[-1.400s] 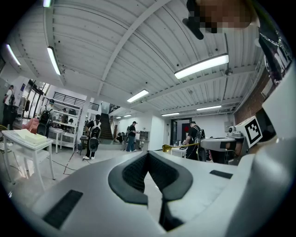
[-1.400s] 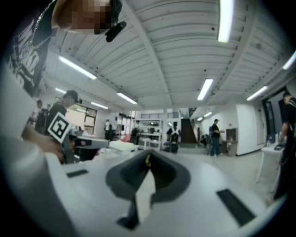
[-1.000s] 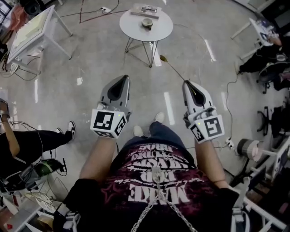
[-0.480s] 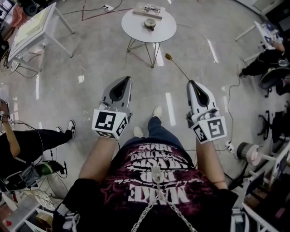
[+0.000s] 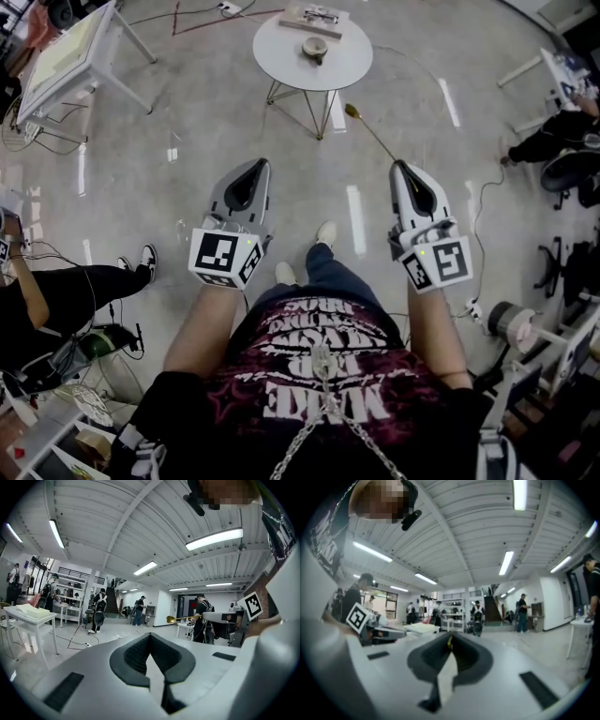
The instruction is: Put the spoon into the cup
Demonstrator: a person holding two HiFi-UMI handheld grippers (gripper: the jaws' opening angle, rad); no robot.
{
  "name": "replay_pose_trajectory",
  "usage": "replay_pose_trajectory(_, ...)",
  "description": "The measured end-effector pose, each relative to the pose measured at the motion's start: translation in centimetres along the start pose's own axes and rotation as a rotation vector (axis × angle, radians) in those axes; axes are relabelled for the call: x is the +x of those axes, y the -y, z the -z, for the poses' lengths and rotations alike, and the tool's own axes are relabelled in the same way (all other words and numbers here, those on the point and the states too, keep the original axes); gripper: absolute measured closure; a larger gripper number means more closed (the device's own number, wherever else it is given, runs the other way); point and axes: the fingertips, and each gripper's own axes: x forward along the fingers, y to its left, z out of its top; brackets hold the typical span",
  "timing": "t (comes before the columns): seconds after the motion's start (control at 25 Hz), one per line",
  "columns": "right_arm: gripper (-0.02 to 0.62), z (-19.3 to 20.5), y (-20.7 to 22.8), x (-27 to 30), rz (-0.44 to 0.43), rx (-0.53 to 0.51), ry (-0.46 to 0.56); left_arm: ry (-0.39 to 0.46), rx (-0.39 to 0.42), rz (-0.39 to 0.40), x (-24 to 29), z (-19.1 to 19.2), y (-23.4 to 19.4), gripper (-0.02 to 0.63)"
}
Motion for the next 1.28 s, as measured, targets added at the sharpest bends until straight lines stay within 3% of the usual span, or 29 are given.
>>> replay_pose_trajectory(1.28,0.560,2.1,11.5,6.7,-0.076,0.040,-0.048,-0.035,-0.012,-0.067,13.3,0.4,-0.9,0.581)
